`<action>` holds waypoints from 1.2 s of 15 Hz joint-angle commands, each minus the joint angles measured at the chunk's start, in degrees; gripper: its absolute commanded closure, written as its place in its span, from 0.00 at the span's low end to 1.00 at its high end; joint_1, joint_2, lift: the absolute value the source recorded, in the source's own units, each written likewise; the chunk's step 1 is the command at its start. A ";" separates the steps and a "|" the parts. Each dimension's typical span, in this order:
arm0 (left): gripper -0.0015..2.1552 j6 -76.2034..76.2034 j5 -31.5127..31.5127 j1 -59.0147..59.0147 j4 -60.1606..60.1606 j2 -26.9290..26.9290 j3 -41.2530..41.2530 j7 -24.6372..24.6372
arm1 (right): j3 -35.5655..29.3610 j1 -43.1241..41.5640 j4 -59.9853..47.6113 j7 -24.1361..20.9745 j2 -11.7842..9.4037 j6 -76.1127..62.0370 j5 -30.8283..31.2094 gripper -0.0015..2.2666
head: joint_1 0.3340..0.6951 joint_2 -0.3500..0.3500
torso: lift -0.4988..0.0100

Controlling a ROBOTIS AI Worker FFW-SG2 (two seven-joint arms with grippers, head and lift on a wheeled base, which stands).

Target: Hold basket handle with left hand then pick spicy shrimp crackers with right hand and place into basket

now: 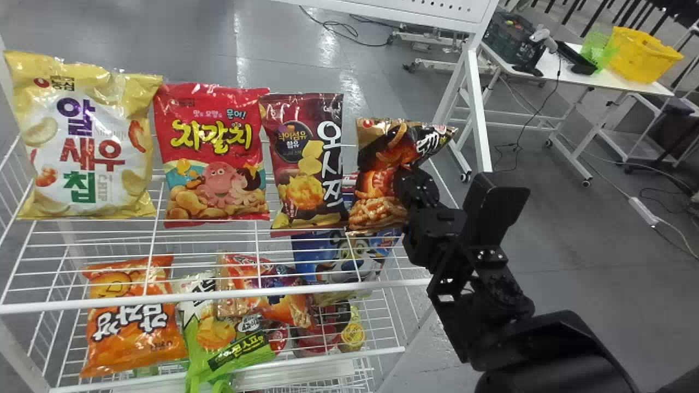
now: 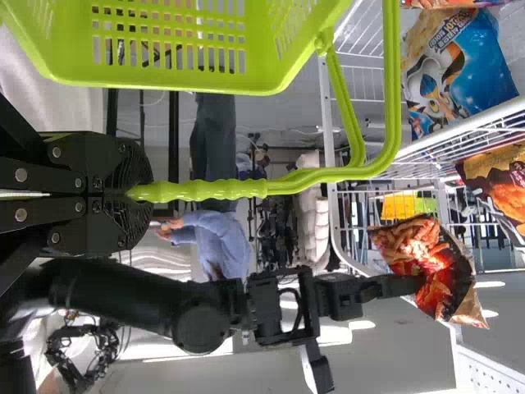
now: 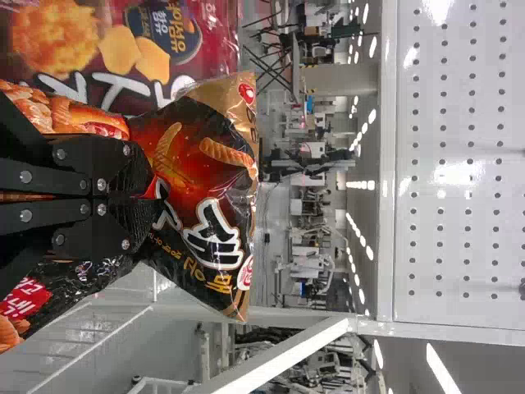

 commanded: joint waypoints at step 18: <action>0.84 0.07 -0.18 -0.09 -0.36 -0.32 -0.87 0.52 | 0.45 15.38 -28.37 1.32 -1.14 58.37 -15.20 0.74 | 1.00 0.09 | 0.91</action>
